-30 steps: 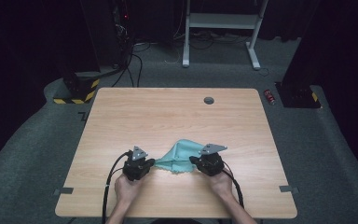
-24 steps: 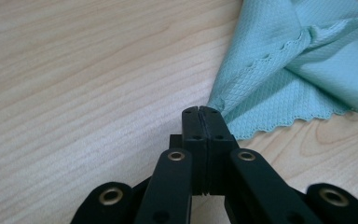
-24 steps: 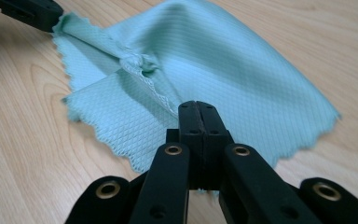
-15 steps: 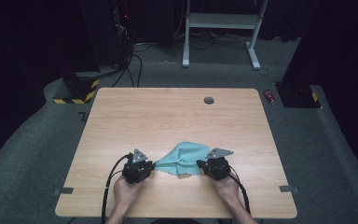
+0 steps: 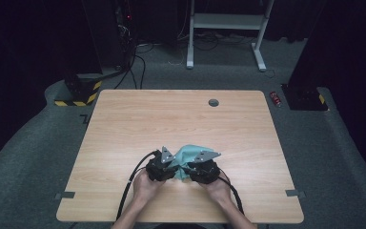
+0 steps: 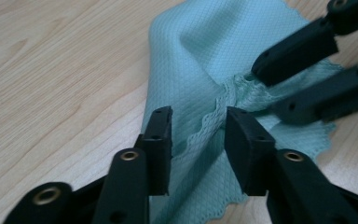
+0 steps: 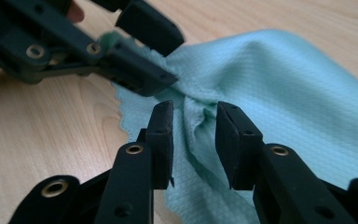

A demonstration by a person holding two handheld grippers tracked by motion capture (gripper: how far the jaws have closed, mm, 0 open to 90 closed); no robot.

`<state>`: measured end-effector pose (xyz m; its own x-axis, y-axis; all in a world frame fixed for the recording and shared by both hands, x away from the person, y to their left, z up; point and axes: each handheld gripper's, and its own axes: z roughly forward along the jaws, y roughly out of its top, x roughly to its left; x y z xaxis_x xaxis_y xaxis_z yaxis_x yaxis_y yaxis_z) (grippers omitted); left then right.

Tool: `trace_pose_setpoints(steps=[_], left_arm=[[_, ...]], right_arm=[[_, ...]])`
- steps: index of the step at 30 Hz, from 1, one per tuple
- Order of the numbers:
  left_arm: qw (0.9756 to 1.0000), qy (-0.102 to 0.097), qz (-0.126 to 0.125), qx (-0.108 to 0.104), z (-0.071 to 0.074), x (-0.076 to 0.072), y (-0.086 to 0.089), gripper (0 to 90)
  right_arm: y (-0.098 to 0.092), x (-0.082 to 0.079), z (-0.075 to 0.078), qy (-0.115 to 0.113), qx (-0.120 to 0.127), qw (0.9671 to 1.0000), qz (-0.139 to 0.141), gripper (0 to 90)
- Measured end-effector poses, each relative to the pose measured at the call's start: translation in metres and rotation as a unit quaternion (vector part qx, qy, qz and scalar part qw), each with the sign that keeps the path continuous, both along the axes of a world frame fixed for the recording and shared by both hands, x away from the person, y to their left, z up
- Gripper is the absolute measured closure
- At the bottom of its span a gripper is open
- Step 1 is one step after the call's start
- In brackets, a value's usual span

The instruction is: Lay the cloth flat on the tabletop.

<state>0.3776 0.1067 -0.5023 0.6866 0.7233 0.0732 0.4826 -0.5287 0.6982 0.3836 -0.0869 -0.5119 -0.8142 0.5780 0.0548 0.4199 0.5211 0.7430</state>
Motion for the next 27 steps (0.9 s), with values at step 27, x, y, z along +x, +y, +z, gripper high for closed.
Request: trace_pose_setpoints(steps=[27], left_arm=[[0.9967, 0.015, 0.07, -0.037, 0.012, 0.008, 0.05, 90.0]], right_arm=[[-0.049, 0.001, 0.007, -0.019, -0.003, 0.9981, -0.058, 90.0]])
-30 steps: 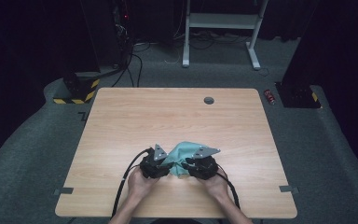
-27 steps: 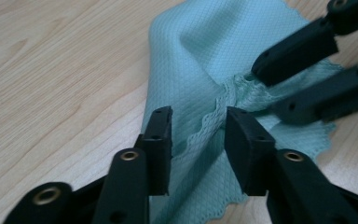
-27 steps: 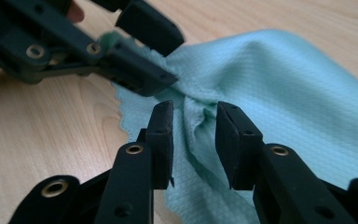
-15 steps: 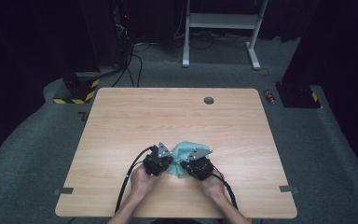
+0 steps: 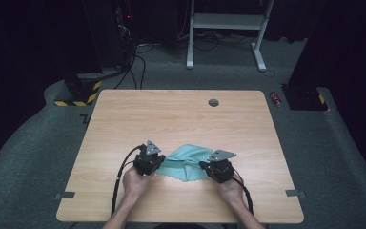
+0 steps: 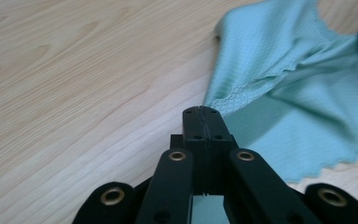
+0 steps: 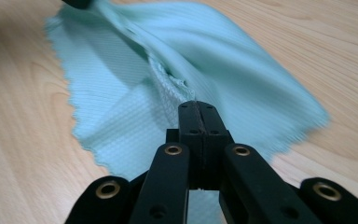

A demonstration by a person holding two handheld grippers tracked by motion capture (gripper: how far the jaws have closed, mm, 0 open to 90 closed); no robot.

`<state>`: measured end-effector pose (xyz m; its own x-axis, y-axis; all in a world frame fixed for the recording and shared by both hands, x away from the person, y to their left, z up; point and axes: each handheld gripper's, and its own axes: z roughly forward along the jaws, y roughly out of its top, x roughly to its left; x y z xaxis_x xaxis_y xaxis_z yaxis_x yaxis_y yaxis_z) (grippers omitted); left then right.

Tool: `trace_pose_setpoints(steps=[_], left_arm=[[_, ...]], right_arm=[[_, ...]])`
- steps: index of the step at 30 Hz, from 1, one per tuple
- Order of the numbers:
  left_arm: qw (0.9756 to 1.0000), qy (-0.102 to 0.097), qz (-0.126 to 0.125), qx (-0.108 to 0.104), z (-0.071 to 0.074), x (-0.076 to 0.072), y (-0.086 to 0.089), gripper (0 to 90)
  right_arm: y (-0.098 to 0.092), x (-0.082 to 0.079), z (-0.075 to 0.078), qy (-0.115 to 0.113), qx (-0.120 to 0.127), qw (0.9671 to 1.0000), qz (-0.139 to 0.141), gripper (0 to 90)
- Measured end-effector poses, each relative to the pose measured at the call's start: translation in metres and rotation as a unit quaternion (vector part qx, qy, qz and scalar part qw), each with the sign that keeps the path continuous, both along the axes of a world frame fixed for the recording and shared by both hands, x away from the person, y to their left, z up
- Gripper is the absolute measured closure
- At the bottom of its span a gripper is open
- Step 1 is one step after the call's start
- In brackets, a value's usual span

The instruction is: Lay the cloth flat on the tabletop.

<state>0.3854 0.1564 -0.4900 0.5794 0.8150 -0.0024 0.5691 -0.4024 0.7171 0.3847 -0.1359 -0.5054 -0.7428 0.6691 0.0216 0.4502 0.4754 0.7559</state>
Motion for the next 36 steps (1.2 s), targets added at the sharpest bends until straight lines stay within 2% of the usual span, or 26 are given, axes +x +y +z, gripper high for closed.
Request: trace_pose_setpoints(steps=[2, 3, 4, 5, 6, 7, 9, 12, 16, 19, 21, 22, 23, 24, 26, 27, 28, 30, 32, 34, 35, 36], left_arm=[[1.0, 0.002, 0.006, -0.001, 0.0, 0.0, 0.004, 90.0], [0.9998, 0.011, 0.019, -0.004, -0.002, 0.0, 0.012, 90.0], [0.9998, 0.011, 0.019, -0.004, -0.002, 0.0, 0.012, 90.0], [0.9993, 0.021, 0.029, -0.005, -0.005, 0.0, 0.019, 90.0], [0.9993, 0.021, 0.029, -0.005, -0.005, 0.0, 0.019, 90.0], [0.9988, 0.032, 0.034, -0.01, -0.009, 0.0, 0.024, 89.9], [0.9989, 0.033, 0.032, -0.013, -0.01, -0.001, 0.024, 86.7], [0.9992, 0.013, 0.009, -0.036, -0.006, -0.004, 0.018, 70.5], [0.999, -0.009, -0.036, -0.026, 0.002, -0.006, 0.001, 60.2], [0.9969, -0.011, -0.072, -0.029, 0.003, -0.008, -0.016, 56.0], [0.9965, -0.01, -0.079, -0.024, 0.002, -0.008, -0.022, 54.3], [0.9955, -0.005, -0.093, -0.015, 0.0, -0.006, -0.034, 53.3], [0.9955, -0.005, -0.093, -0.015, 0.0, -0.006, -0.034, 53.1], [0.9947, -0.003, -0.101, -0.014, -0.004, -0.004, -0.044, 52.6], [0.9945, 0.0, -0.103, -0.018, -0.006, -0.003, -0.049, 52.3], [0.9941, 0.003, -0.108, -0.012, -0.009, 0.0, -0.058, 51.9], [0.9941, 0.003, -0.108, -0.012, -0.009, 0.0, -0.058, 51.9], [0.9947, 0.0, -0.103, 0.002, -0.012, 0.003, -0.069, 53.8], [0.9951, 0.001, -0.099, 0.007, -0.013, 0.005, -0.072, 67.1], [0.9954, 0.001, -0.096, 0.003, -0.012, 0.007, -0.072, 78.8], [0.9955, -0.001, -0.094, 0.001, -0.01, 0.009, -0.07, 78.8], [0.9961, -0.002, -0.088, -0.011, -0.006, 0.011, -0.067, 87.0]], right_arm=[[-0.005, 0.001, 0.0, 0.001, 0.002, 1.0, -0.005, 90.0], [-0.014, 0.002, 0.001, 0.002, 0.003, 0.9998, -0.017, 90.0], [-0.016, 0.002, 0.001, 0.003, 0.003, 0.9998, -0.02, 90.0], [-0.019, 0.002, 0.0, 0.004, 0.003, 0.9997, -0.024, 90.0], [-0.019, 0.002, 0.0, 0.004, 0.003, 0.9997, -0.024, 90.0], [-0.023, 0.004, -0.001, 0.011, 0.005, 0.9995, -0.03, 90.0], [-0.023, 0.004, -0.002, 0.02, 0.008, 0.9994, -0.028, 87.4], [-0.02, 0.004, 0.0, 0.014, 0.016, 0.9995, -0.022, 76.2], [-0.009, 0.004, 0.007, 0.004, 0.018, 0.9998, -0.012, 69.4], [0.0, 0.008, 0.009, 0.005, 0.011, 0.9999, -0.004, 69.9], [0.006, 0.011, 0.009, 0.006, 0.01, 0.9999, -0.001, 72.8], [0.009, 0.012, 0.009, 0.009, 0.011, 0.9999, 0.0, 73.7], [0.009, 0.012, 0.009, 0.009, 0.011, 0.9999, 0.0, 73.7], [0.013, 0.014, 0.011, 0.007, 0.019, 0.9998, 0.002, 76.2], [0.014, 0.014, 0.011, 0.005, 0.019, 0.9998, 0.006, 77.5], [0.017, 0.015, 0.013, 0.003, 0.025, 0.9997, 0.007, 81.7], [0.018, 0.015, 0.014, 0.002, 0.028, 0.9996, 0.008, 83.0], [0.019, 0.016, 0.016, -0.002, 0.035, 0.9993, 0.008, 85.2], [0.02, 0.017, 0.018, -0.004, 0.04, 0.9992, 0.01, 85.2], [0.02, 0.018, 0.018, -0.002, 0.042, 0.9991, 0.01, 84.2], [0.019, 0.018, 0.018, 0.0, 0.045, 0.9989, 0.01, 80.4], [0.017, 0.018, 0.018, 0.002, 0.049, 0.9988, 0.002, 71.8]])
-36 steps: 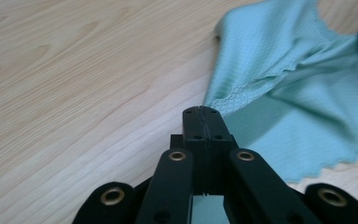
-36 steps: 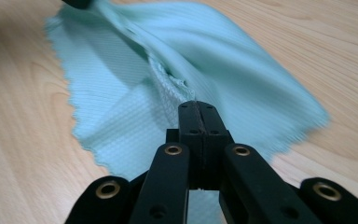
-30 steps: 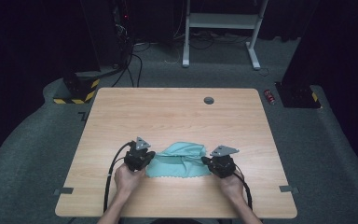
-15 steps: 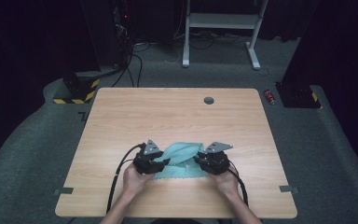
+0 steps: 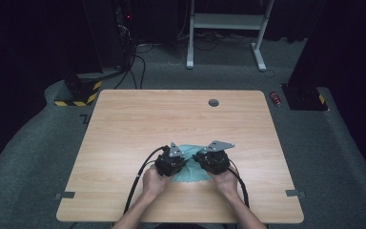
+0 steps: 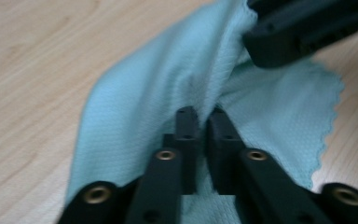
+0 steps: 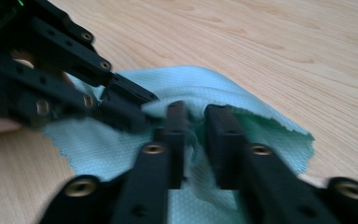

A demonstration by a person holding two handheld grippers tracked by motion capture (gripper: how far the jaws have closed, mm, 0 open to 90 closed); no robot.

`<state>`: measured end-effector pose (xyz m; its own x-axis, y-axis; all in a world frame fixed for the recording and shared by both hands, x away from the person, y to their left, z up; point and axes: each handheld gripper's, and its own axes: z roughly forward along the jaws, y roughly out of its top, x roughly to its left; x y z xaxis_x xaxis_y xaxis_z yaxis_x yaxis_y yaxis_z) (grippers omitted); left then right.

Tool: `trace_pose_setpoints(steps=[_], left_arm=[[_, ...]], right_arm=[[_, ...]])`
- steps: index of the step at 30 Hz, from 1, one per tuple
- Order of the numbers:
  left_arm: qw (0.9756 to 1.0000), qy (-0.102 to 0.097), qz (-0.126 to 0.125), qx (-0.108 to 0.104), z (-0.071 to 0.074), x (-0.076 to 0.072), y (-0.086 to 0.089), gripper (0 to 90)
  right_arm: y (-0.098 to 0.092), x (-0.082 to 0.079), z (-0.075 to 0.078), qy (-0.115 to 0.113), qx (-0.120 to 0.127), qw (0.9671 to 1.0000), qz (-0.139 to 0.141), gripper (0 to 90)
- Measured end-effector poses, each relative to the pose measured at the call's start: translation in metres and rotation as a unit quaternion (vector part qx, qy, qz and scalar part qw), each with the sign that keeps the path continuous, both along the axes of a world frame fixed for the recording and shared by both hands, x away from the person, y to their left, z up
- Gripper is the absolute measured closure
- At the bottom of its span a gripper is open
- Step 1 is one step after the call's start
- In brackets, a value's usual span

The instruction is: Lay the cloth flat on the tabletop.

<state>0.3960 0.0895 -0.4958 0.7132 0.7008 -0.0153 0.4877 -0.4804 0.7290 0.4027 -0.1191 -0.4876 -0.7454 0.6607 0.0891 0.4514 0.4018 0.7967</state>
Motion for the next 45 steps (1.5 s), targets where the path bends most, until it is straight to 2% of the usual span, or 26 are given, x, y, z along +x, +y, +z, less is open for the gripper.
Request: trace_pose_setpoints(steps=[2, 4, 7, 10, 12, 14, 23, 27, 29, 31, 33, 34, 36, 38, 39, 41, 42, 43, 45], left_arm=[[0.9999, -0.006, 0.009, -0.013, 0.005, 0.001, 0.006, 88.4], [0.9994, -0.005, 0.022, -0.027, 0.009, 0.004, 0.014, 88.5], [0.9978, 0.008, 0.044, -0.048, 0.012, 0.011, 0.027, 88.6], [0.996, 0.013, 0.064, -0.061, 0.016, 0.018, 0.04, 88.6], [0.9947, 0.016, 0.075, -0.068, 0.018, 0.021, 0.046, 88.6], [0.9933, 0.023, 0.085, -0.075, 0.018, 0.023, 0.053, 88.6], [0.9891, 0.032, 0.122, -0.076, 0.015, 0.026, 0.082, 88.6], [0.9858, 0.056, 0.142, -0.071, 0.007, 0.033, 0.092, 87.7], [0.9853, 0.061, 0.146, -0.065, 0.003, 0.034, 0.094, 82.4], [0.9861, 0.057, 0.139, -0.07, 0.0, 0.032, 0.094, 74.2], [0.9875, 0.05, 0.128, -0.077, 0.0, 0.028, 0.093, 62.3], [0.9889, 0.043, 0.121, -0.075, 0.001, 0.027, 0.092, 58.2], [0.9908, 0.034, 0.107, -0.076, 0.004, 0.023, 0.089, 54.1], [0.9918, 0.028, 0.1, -0.074, 0.005, 0.021, 0.086, 53.3], [0.9931, 0.023, 0.089, -0.073, 0.006, 0.018, 0.082, 53.0], [0.9938, 0.02, 0.085, -0.069, 0.007, 0.016, 0.078, 52.9], [0.9938, 0.02, 0.085, -0.069, 0.007, 0.016, 0.078, 53.0], [0.9941, 0.015, 0.084, -0.067, 0.007, 0.017, 0.076, 53.3], [0.9935, 0.012, 0.084, -0.076, 0.007, 0.016, 0.076, 56.3]], right_arm=[[-0.004, 0.0, -0.001, -0.003, 0.002, 1.0, -0.007, 66.4], [-0.008, -0.001, -0.003, 0.002, 0.004, 0.9999, -0.01, 64.6], [-0.013, -0.001, -0.009, 0.007, -0.004, 0.9999, -0.013, 65.2], [-0.014, 0.0, -0.013, 0.015, -0.013, 0.9998, -0.007, 76.7], [-0.014, -0.001, -0.014, 0.007, -0.023, 0.9997, 0.001, 85.7], [-0.014, -0.002, -0.014, 0.006, -0.026, 0.9996, 0.006, 88.1], [-0.028, -0.011, -0.014, 0.004, -0.03, 0.9995, 0.005, 87.5], [-0.034, -0.008, -0.013, 0.006, -0.012, 0.9999, -0.005, 76.6], [-0.038, -0.006, -0.011, 0.009, 0.002, 0.9998, -0.02, 72.9], [-0.042, -0.004, -0.011, 0.01, 0.009, 0.9994, -0.03, 71.6], [-0.046, -0.001, -0.011, 0.013, 0.009, 0.9993, -0.035, 70.9], [-0.047, 0.0, -0.011, 0.015, 0.01, 0.9991, -0.038, 70.8], [-0.05, 0.004, -0.011, 0.021, 0.018, 0.9987, -0.044, 70.8], [-0.052, 0.006, -0.012, 0.024, 0.02, 0.9982, -0.051, 70.9], [-0.054, 0.011, -0.013, 0.033, 0.025, 0.9969, -0.068, 71.2], [-0.054, 0.016, -0.015, 0.039, 0.019, 0.9966, -0.07, 70.9], [-0.054, 0.016, -0.015, 0.039, 0.019, 0.9966, -0.07, 70.9], [-0.048, 0.016, -0.017, 0.048, 0.007, 0.9969, -0.061, 69.5], [-0.041, 0.015, -0.018, 0.043, 0.0, 0.9981, -0.045, 66.4]])
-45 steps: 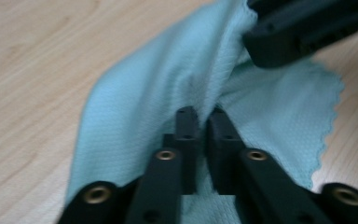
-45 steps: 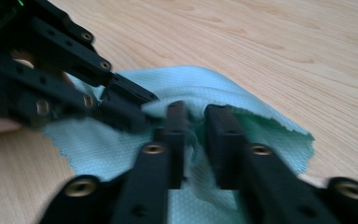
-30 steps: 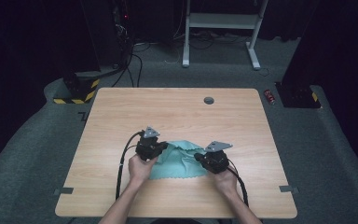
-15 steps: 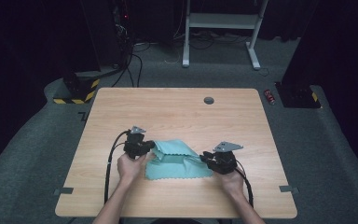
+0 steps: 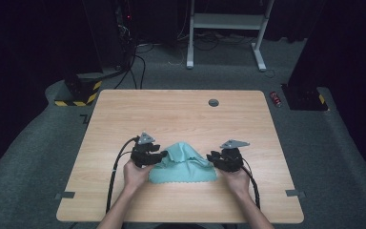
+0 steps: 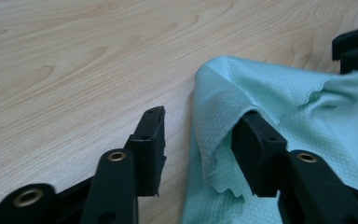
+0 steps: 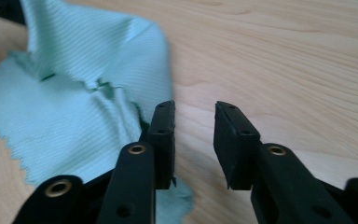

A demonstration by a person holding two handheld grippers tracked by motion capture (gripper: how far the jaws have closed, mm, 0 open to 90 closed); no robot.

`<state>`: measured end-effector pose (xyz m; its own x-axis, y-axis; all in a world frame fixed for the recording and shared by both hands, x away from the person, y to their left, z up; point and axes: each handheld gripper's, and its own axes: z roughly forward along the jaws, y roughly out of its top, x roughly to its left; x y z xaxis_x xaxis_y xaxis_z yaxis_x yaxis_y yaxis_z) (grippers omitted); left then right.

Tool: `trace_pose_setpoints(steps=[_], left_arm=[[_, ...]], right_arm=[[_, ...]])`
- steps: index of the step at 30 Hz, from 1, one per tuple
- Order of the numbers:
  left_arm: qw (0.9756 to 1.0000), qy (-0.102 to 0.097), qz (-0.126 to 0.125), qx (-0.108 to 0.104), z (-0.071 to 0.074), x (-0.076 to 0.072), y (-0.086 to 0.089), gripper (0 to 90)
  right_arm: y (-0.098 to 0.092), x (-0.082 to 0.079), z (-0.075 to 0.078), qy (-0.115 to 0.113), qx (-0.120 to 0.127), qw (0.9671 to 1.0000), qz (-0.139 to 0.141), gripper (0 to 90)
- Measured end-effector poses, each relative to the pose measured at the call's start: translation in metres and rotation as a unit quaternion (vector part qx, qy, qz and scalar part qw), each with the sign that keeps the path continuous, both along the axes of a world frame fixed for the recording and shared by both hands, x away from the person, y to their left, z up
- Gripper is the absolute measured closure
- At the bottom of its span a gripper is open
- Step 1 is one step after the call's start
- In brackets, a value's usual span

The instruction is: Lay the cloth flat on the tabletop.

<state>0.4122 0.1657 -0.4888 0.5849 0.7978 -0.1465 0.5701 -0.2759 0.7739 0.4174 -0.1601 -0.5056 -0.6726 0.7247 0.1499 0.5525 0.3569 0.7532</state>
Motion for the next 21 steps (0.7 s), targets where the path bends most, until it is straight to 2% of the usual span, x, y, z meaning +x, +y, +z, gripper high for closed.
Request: trace_pose_setpoints(steps=[2, 5, 6, 7, 10, 11, 13, 15, 16, 18, 19, 21], left_arm=[[1.0, -0.007, 0.003, -0.002, 0.001, -0.001, 0.001, 59.3], [0.9998, -0.008, 0.017, -0.002, 0.002, 0.0, 0.004, 60.1], [0.9998, -0.008, 0.017, -0.002, 0.002, 0.0, 0.004, 59.4], [0.9997, -0.008, 0.024, -0.001, 0.003, 0.001, 0.006, 57.9], [0.9996, -0.008, 0.027, -0.005, 0.003, 0.0, 0.006, 54.2], [0.9997, -0.012, 0.022, -0.002, 0.004, 0.0, 0.006, 52.8], [0.9997, -0.016, 0.015, -0.01, 0.006, -0.001, 0.005, 51.2], [0.9997, -0.02, 0.012, -0.011, 0.007, -0.001, 0.004, 50.6], [0.9995, -0.029, 0.005, -0.009, 0.009, -0.002, 0.002, 50.6], [0.9995, -0.032, -0.002, -0.007, 0.01, -0.002, 0.0, 50.8], [0.9995, -0.031, -0.011, -0.002, 0.009, -0.002, -0.004, 50.9], [0.9995, -0.024, -0.021, -0.003, 0.007, 0.0, -0.008, 50.8]], right_arm=[[0.009, -0.005, 0.001, -0.003, 0.002, 0.9998, 0.019, 63.3], [0.024, -0.014, -0.001, -0.015, -0.019, 0.9982, 0.054, 58.2], [0.024, -0.014, -0.001, -0.015, -0.019, 0.9982, 0.054, 58.2], [0.034, -0.019, -0.005, -0.024, -0.045, 0.9962, 0.071, 56.9], [0.036, -0.018, -0.009, -0.02, -0.044, 0.9963, 0.071, 56.1], [0.033, -0.017, -0.009, -0.02, -0.032, 0.9973, 0.062, 56.3], [0.028, -0.016, -0.005, -0.026, -0.018, 0.9982, 0.052, 58.0], [0.02, -0.014, -0.001, -0.02, 0.012, 0.9986, 0.047, 60.3], [0.017, -0.013, 0.0, -0.019, 0.017, 0.9987, 0.045, 61.3], [0.015, -0.012, 0.001, -0.02, 0.014, 0.9987, 0.044, 62.0], [0.016, -0.011, 0.0, -0.018, -0.001, 0.9987, 0.049, 62.7], [0.018, -0.01, -0.003, -0.016, -0.011, 0.9985, 0.052, 62.7]])
